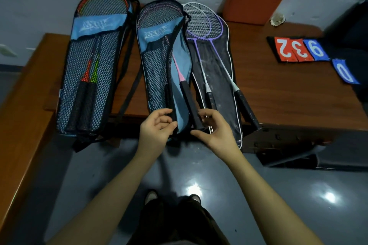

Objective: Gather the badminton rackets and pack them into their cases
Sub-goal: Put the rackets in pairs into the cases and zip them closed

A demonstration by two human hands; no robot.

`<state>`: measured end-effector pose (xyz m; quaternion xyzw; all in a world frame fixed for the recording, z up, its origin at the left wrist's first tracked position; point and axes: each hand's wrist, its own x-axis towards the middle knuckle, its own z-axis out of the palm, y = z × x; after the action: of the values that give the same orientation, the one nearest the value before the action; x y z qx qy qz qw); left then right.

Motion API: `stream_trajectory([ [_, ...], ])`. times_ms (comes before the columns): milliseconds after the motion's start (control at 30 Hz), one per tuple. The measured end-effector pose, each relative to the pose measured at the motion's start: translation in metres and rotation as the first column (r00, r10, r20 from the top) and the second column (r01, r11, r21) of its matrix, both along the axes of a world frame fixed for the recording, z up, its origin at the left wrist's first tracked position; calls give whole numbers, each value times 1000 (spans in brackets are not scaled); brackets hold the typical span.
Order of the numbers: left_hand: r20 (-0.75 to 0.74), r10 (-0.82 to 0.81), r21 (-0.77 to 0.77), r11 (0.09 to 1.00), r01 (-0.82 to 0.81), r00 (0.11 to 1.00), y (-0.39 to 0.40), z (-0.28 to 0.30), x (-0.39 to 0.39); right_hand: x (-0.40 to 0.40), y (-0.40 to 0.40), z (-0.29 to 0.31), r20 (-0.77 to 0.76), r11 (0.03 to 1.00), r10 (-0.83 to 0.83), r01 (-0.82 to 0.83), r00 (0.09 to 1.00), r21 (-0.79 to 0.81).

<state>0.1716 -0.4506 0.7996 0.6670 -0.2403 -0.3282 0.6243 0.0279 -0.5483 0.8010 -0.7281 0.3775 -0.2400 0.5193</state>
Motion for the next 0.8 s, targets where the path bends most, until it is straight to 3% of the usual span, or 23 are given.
stream_trajectory([
  [133, -34, -53, 8, 999, 53, 998, 3, 3, -4, 15, 13, 7, 47, 981, -68, 76, 997, -180],
  [367, -207, -27, -57, 998, 15, 978, 5, 15, -2, 28, 19, -2, -166, 949, -127, 71, 978, -307],
  [467, -280, -23, -76, 997, 2, 960, 6, 20, 2, 21, 25, -7, -177, 973, -170, 137, 969, -186],
  [600, -315, 0, -74, 997, -24, 949, 7, 23, 1, 24, 36, -5, -5, 963, -263, 263, 965, 52],
  [800, -355, 21, -63, 997, -46, 934, 8, 20, -1, 35, 41, -1, 123, 942, -329, 316, 936, 111],
])
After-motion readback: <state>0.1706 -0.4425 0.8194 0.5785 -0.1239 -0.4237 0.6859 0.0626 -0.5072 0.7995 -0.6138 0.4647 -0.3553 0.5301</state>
